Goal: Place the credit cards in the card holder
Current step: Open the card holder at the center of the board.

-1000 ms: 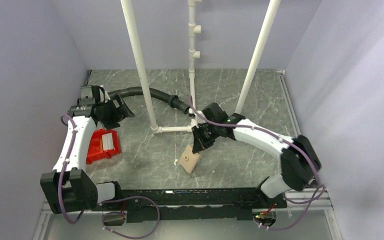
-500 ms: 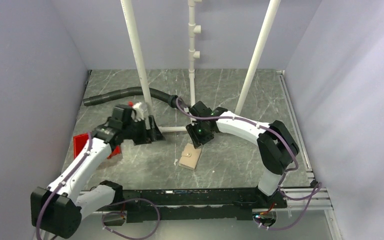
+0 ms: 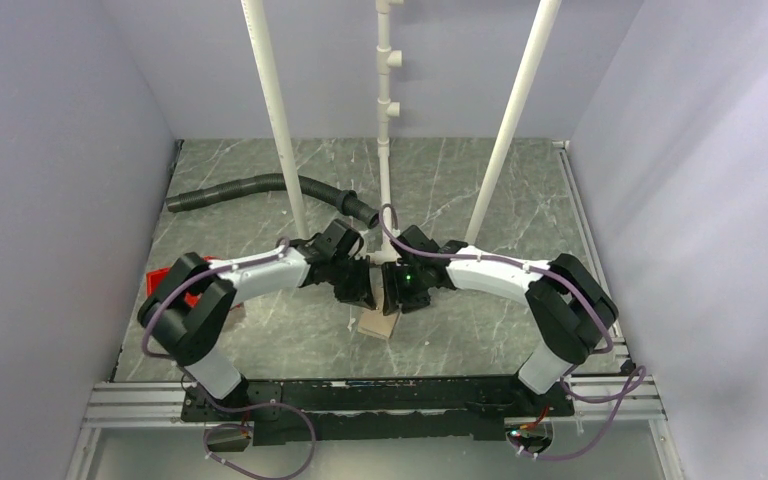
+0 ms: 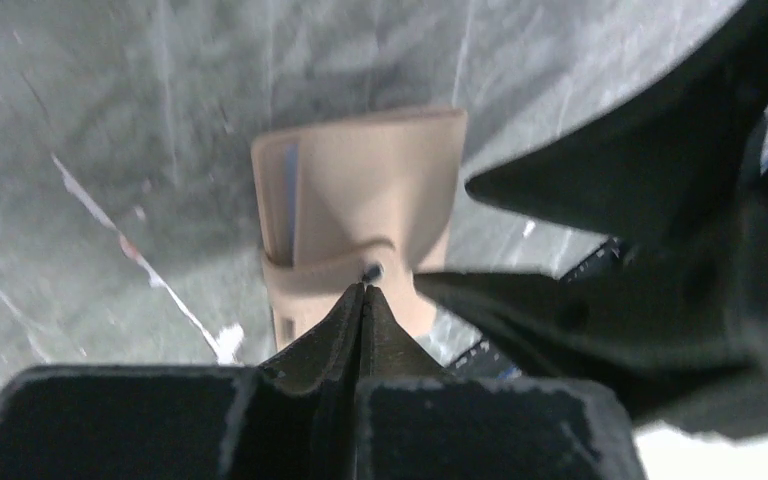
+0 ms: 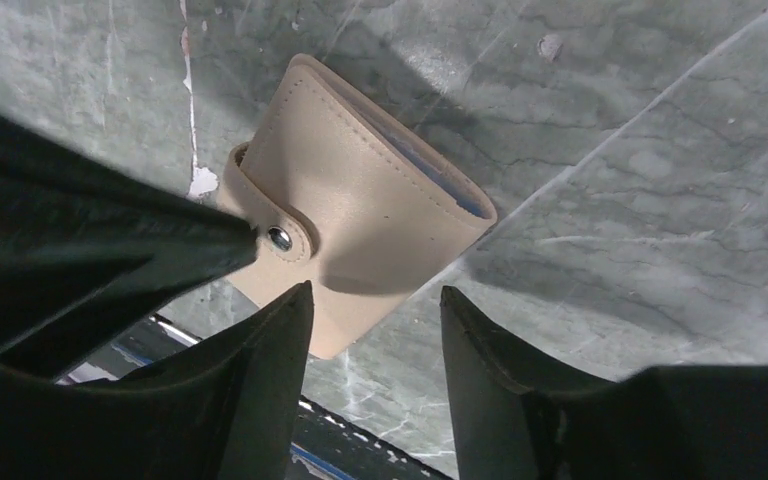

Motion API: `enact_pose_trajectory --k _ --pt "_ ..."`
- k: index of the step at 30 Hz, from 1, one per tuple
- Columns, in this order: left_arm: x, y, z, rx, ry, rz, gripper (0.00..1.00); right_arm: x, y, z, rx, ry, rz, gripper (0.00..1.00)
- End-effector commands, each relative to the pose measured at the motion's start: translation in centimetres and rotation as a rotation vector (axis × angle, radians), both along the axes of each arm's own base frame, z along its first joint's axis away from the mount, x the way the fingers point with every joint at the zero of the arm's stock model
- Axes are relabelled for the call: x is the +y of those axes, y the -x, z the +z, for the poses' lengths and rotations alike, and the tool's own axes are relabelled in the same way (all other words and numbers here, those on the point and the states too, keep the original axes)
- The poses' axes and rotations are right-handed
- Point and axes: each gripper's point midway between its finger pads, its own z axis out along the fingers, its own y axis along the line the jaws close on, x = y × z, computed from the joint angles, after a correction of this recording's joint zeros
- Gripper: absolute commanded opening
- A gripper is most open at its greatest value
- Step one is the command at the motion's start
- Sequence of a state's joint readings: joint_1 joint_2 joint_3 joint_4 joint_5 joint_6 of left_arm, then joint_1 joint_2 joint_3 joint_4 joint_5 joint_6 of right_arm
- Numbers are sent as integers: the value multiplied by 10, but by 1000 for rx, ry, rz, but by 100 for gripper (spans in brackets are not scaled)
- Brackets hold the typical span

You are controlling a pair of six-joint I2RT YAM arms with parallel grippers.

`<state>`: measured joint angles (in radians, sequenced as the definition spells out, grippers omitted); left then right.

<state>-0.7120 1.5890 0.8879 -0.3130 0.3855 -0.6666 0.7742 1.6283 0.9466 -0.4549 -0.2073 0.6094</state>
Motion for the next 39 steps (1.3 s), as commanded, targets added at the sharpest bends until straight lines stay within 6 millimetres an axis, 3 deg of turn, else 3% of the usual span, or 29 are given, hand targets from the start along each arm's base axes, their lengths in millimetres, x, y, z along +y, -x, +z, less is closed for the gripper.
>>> enact_pose_trajectory --k 1,8,17,28,34,37,38,39 --pt "-6 -14 -10 12 -30 19 3 13 -9 17 -15 -111 -74 55" --pt "9 2 -44 125 -107 54 0 6 -6 7 76 -187 -136 59" --pt "33 12 -48 140 -118 113 0 5 -5 3 111 -220 -177 57" --pt "54 20 -65 216 -80 190 0 35 -17 9 120 -367 -152 51" --pt "54 19 -66 215 -54 192 0 47 -18 14 129 -451 -141 35" --pt "49 15 -60 183 -29 171 1 48 -22 18 103 -444 -141 14" --pt "48 12 -55 165 -21 166 7 46 -23 18 87 -414 -149 4" --pt "47 10 -50 147 -16 160 15 47 -25 22 67 -411 -142 0"
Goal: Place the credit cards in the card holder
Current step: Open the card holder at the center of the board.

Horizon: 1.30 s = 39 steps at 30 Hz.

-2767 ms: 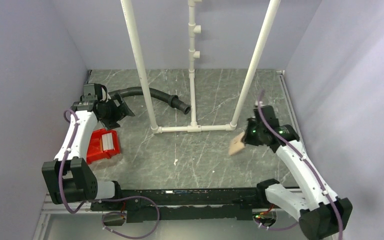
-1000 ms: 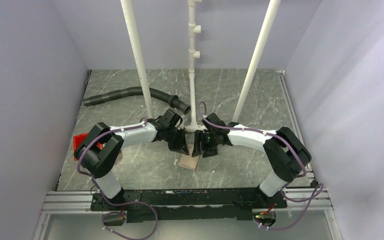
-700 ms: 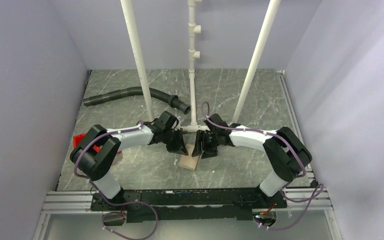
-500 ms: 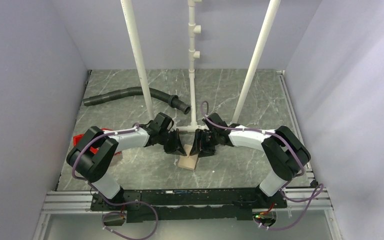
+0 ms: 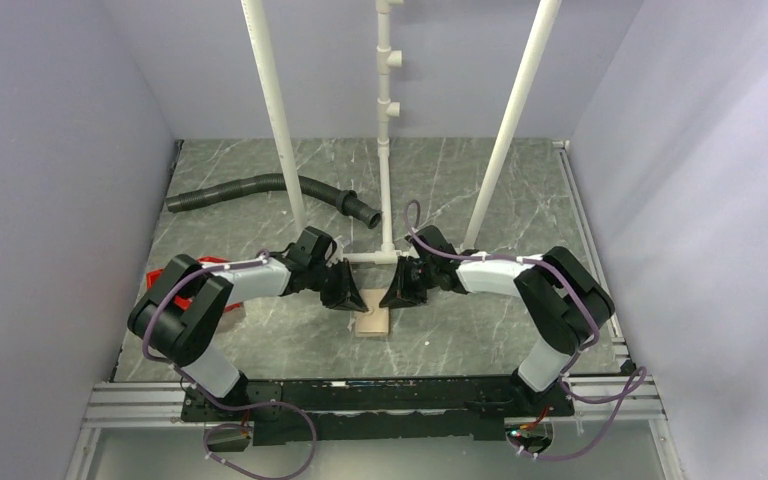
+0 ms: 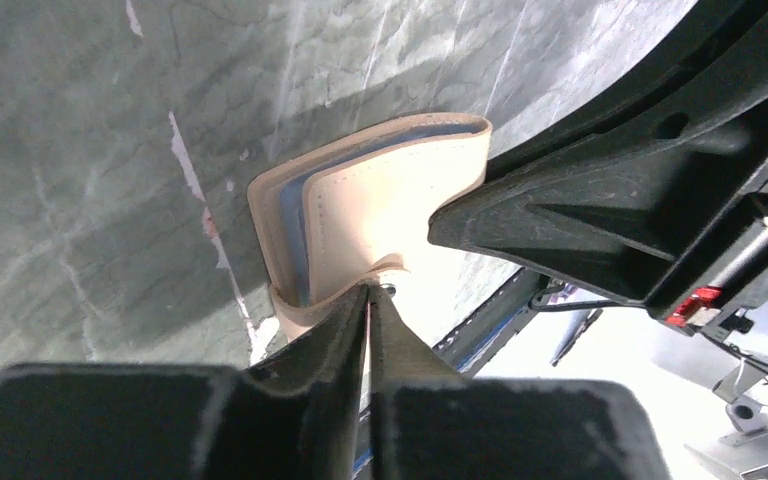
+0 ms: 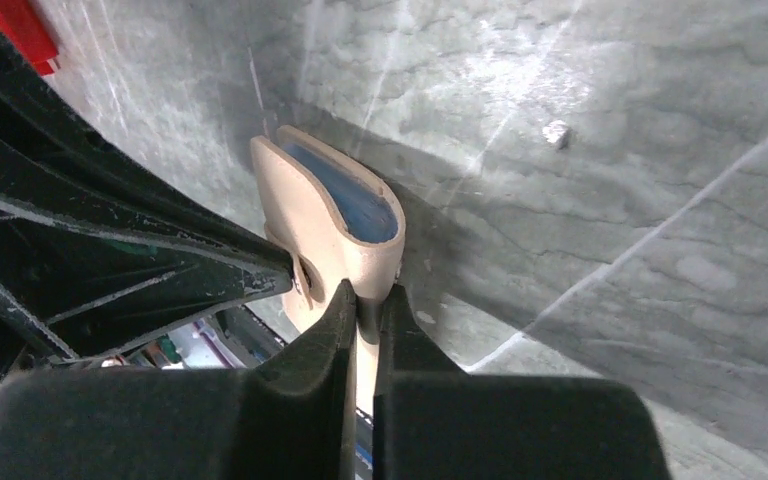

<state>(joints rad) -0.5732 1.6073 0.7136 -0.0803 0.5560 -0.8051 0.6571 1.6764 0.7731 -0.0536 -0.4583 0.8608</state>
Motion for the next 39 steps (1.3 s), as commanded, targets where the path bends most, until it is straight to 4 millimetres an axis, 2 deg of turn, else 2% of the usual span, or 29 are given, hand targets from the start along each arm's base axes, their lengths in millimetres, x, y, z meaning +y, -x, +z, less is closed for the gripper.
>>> enact_pose_trajectory --k 1,3,6,9,13,14,23,25,27,29,30,34,38,39 --pt "29 13 -25 -7 -168 -2 23 23 -8 32 -96 -64 32 0" --pt "26 8 -11 -39 -159 -1 37 21 -8 34 -107 -36 26 0" --pt "20 0 7 -76 -161 11 47 18 -8 35 -105 2 12 0" --pt "16 -3 14 -87 -212 17 46 16 -9 38 -113 28 -6 0" --pt "14 -1 7 -80 -288 10 30 16 -12 45 -124 24 -26 0" --pt "15 0 3 -67 -304 8 29 17 -13 48 -131 20 -28 0" --pt "13 -1 -12 -40 -376 -27 41 24 -11 54 -150 22 3 0" --pt "16 0 -17 -26 -414 -32 35 23 -12 57 -166 36 1 0" --pt "25 4 -24 -5 -469 -35 17 17 -14 59 -182 64 -14 0" --pt "35 8 -26 -2 -510 -34 3 6 -13 55 -185 119 -33 0" --pt "40 9 -25 -12 -522 -33 0 -2 -13 52 -185 161 -45 0" --pt "45 7 -15 -80 -495 -47 0 -34 -7 30 -195 300 -54 0" --pt "15 4 10 -169 -280 -99 0 -46 -4 20 -217 366 3 2" --pt "8 3 18 -191 -233 -105 0 -46 -5 19 -225 375 14 12"
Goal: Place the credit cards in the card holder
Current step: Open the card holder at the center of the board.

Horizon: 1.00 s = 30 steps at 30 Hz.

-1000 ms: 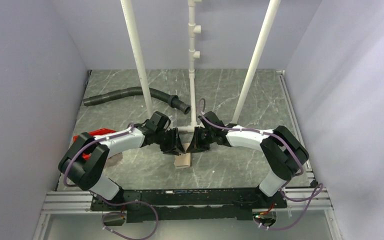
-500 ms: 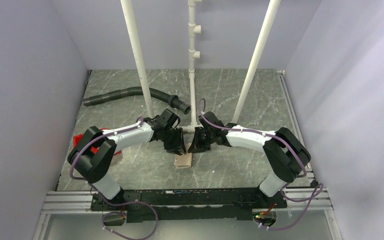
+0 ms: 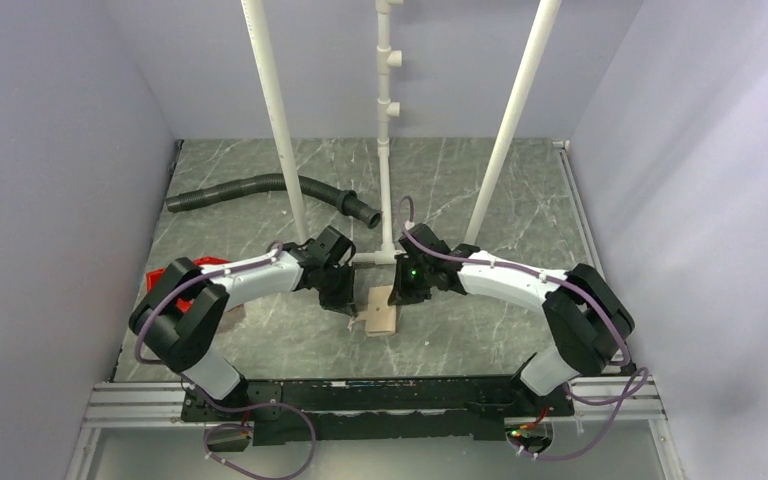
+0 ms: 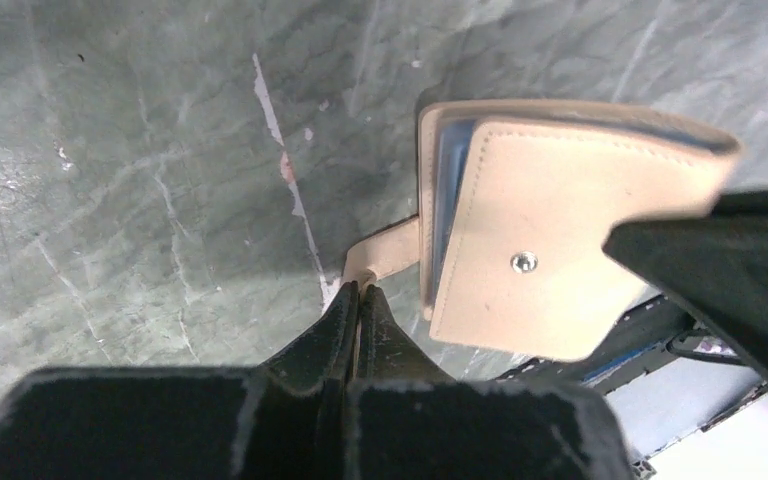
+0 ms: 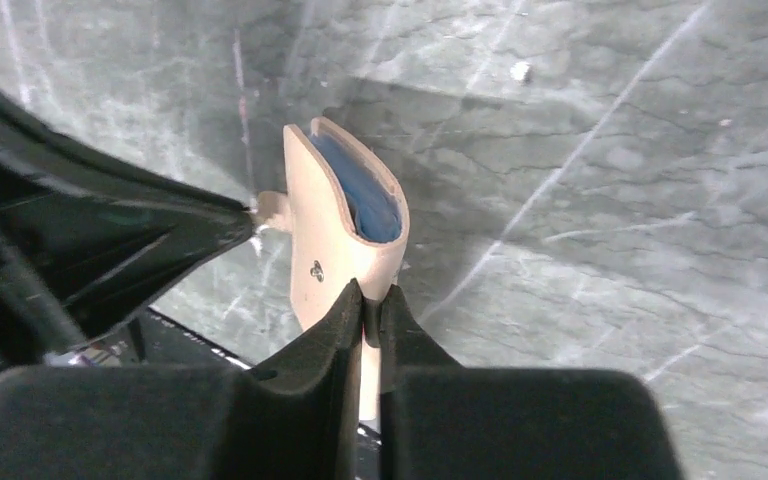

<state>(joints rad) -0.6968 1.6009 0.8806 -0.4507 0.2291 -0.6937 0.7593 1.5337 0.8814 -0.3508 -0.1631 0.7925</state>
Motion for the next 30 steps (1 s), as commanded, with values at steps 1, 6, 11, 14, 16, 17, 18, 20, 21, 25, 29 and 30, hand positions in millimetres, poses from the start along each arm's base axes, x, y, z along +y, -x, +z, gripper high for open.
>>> enact_pose_trajectory --k 1,6,11,14,16,17,18,20,21,25,29,30 --pt "-19 -6 34 -121 171 -82 0 -31 -7 -9 -66 158 30 25" --pt "-42 -9 83 -209 337 -150 0 -41 -17 7 -154 214 65 64" --pt "-53 -10 105 -223 401 -180 0 -28 -12 28 -198 116 134 71" --pt "-56 -8 104 -204 412 -191 0 -13 -9 43 -206 22 141 75" --pt "-57 -8 107 -206 426 -192 0 -10 -8 49 -219 -6 133 79" --pt "-58 -7 108 -206 433 -193 0 -8 -7 50 -221 -18 135 80" --pt "-58 -7 111 -210 440 -194 0 -7 -7 49 -217 -17 131 81" --pt "-61 -6 115 -212 462 -199 0 -8 -6 40 -193 8 129 81" --pt "-61 -6 116 -212 467 -198 0 -9 -5 36 -182 25 127 81" --pt "-58 -6 112 -207 443 -194 0 -14 -2 23 -154 96 116 81" --pt "-52 -6 104 -197 400 -173 0 -27 -1 16 -147 163 94 73" --pt "-48 -8 99 -193 373 -160 0 -29 1 16 -143 169 92 69"
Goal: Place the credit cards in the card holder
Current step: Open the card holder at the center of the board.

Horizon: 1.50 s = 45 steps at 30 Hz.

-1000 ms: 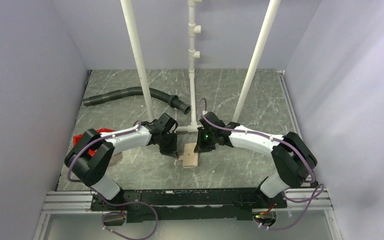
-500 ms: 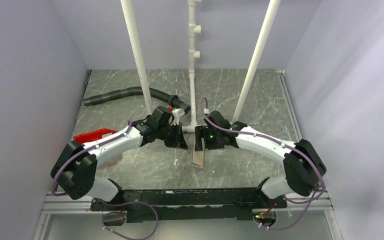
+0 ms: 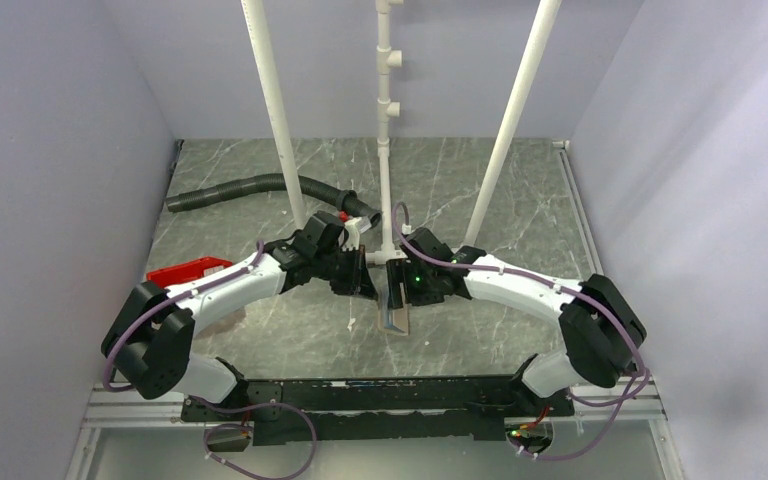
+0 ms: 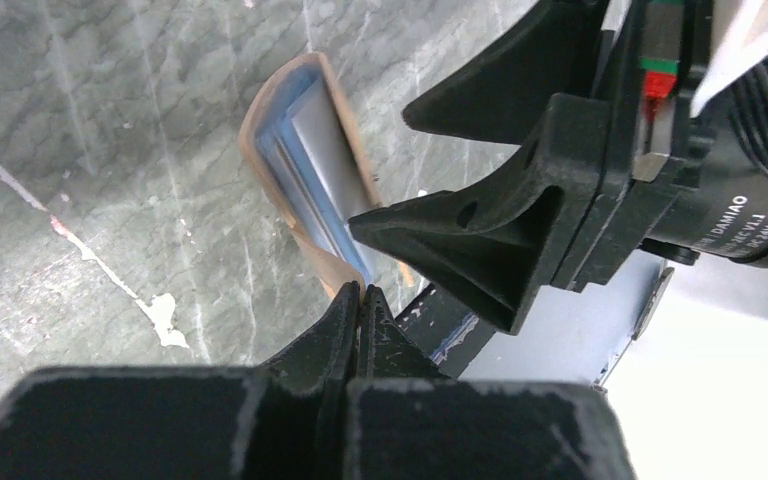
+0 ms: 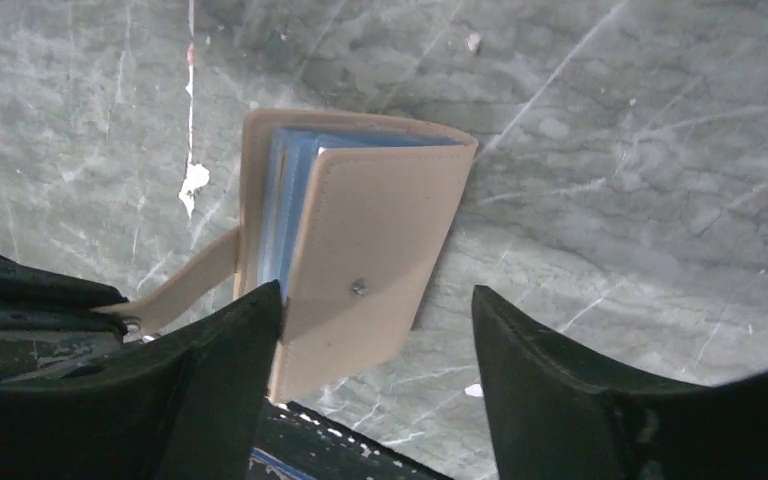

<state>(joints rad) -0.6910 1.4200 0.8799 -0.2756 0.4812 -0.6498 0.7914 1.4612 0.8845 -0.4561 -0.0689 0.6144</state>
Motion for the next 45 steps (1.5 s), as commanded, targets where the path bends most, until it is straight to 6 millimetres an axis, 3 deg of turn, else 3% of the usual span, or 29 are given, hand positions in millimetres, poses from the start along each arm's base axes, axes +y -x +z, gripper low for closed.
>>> enact_pose_trajectory --k 1,5,8,10,14,19,22,29,36,41,45 --pt "4 -7 4 -24 -35 24 0 -9 -8 10 -44 46 -50 66" --pt "14 -6 -7 -3 -101 38 0 -15 -4 5 -36 43 -59 46" --pt "19 -5 -6 -3 -109 46 0 -32 -4 -3 -29 125 -112 39" --pt "22 -6 -3 -12 -114 52 0 -46 -6 -3 -54 177 -147 39" --pt "19 -7 12 -35 -77 41 0 -59 -9 1 -86 228 -165 52" --pt "1 -8 36 -46 35 -3 0 -34 -9 12 -90 115 -95 64" --pt "-3 -7 37 -34 54 -16 0 -21 -12 27 -115 34 -78 69" --pt "-6 -5 38 -26 75 -24 0 -14 -21 50 -174 4 -48 80" --pt "-7 -5 36 -14 77 -25 0 3 -20 57 -180 -56 -4 78" --pt "-5 -4 32 -10 61 -26 0 25 -11 52 -129 -147 63 65" --pt "-4 -4 32 -13 55 -22 0 29 -9 45 -109 -157 72 59"
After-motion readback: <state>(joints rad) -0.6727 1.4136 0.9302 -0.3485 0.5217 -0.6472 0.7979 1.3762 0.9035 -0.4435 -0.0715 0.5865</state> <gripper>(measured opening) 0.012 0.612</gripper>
